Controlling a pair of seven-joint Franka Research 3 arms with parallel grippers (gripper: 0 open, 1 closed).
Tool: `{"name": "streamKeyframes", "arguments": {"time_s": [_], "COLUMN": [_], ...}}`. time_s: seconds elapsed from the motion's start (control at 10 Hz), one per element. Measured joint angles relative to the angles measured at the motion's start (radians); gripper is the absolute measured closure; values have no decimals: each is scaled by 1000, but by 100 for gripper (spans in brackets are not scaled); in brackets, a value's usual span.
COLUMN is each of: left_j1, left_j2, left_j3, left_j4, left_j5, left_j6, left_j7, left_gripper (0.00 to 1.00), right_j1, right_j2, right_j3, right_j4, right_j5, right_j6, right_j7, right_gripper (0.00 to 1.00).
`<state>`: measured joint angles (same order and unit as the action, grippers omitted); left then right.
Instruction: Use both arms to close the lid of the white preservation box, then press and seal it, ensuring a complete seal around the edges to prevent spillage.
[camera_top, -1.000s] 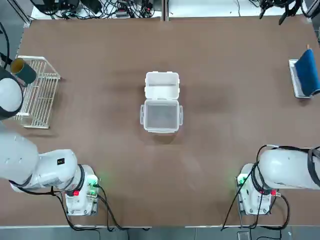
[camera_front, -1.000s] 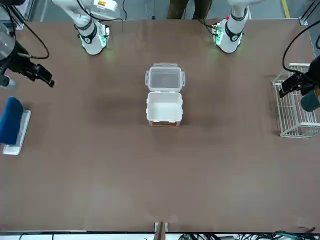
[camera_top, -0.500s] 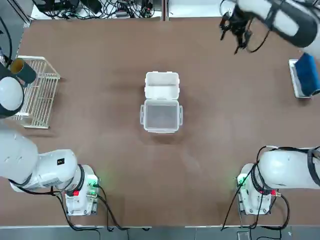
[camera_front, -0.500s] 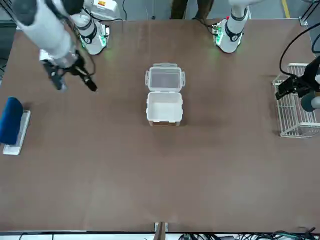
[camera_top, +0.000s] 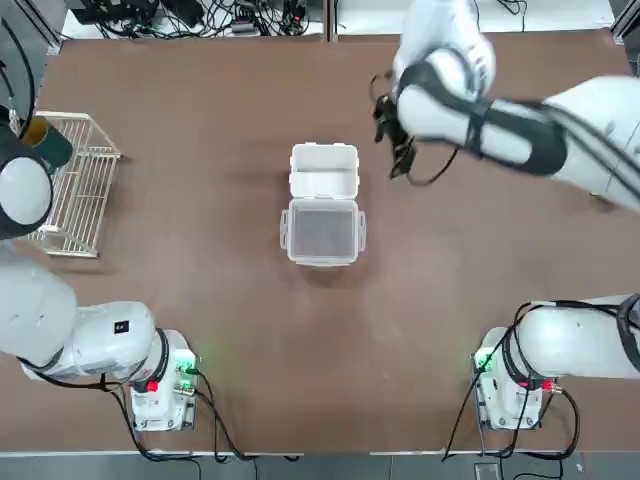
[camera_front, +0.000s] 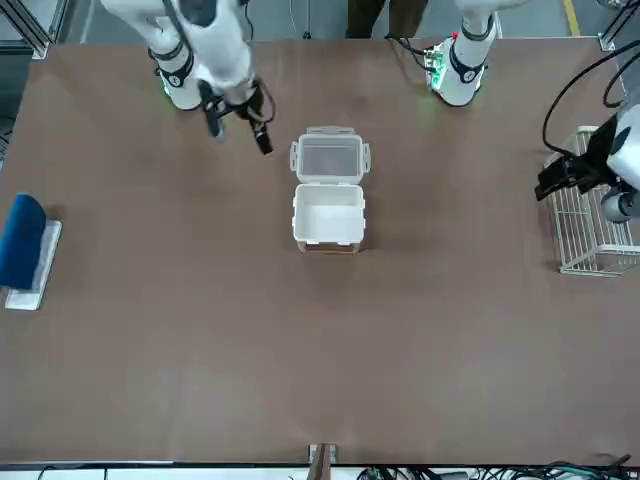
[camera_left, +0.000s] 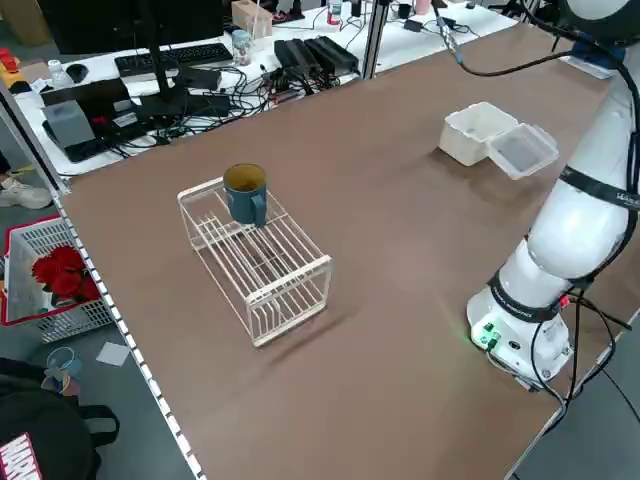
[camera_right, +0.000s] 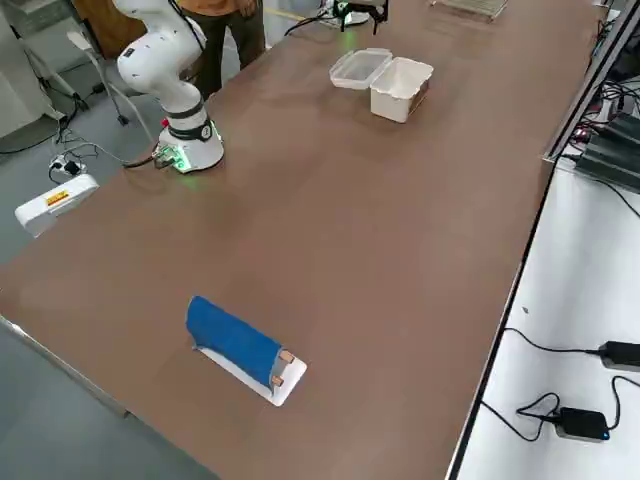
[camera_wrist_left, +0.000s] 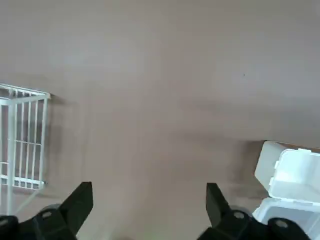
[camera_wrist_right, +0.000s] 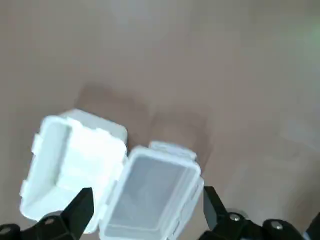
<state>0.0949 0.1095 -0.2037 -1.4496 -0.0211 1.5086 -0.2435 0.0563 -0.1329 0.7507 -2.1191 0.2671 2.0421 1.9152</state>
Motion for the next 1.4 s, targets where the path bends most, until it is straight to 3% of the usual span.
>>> {"name": "streamKeyframes", "arguments": {"time_s": [0.3,0.4,0.6,0.9,1.0,1.1,1.4], "left_j1": [-45,-57,-73,-82,-86,-88,-89], "left_j2": [54,69,80,81,82,85,123], "left_j3": [13,11,-3,-43,-57,-61,-61], "left_j4": [-11,-24,-54,-135,-176,-207,-234], "left_j5": [-12,-15,-18,-18,-18,-19,-33], "left_j6": [38,59,75,131,160,187,252], "left_j7": [-88,-112,-148,-171,-174,-175,-201], "left_gripper": [13,30,62,99,99,99,99], "right_j1": [7,7,7,11,29,71,307], "right_j2": [2,4,22,120,153,173,220], "right_j3": [223,270,302,301,293,252,-29], "right_j4": [-116,-141,-178,-223,-223,-224,-215], "right_j5": [2,2,2,2,2,3,3], "right_j6": [239,300,398,526,539,543,552], "right_j7": [266,328,378,394,398,405,409], "right_gripper": [5,6,8,9,9,9,9]}}
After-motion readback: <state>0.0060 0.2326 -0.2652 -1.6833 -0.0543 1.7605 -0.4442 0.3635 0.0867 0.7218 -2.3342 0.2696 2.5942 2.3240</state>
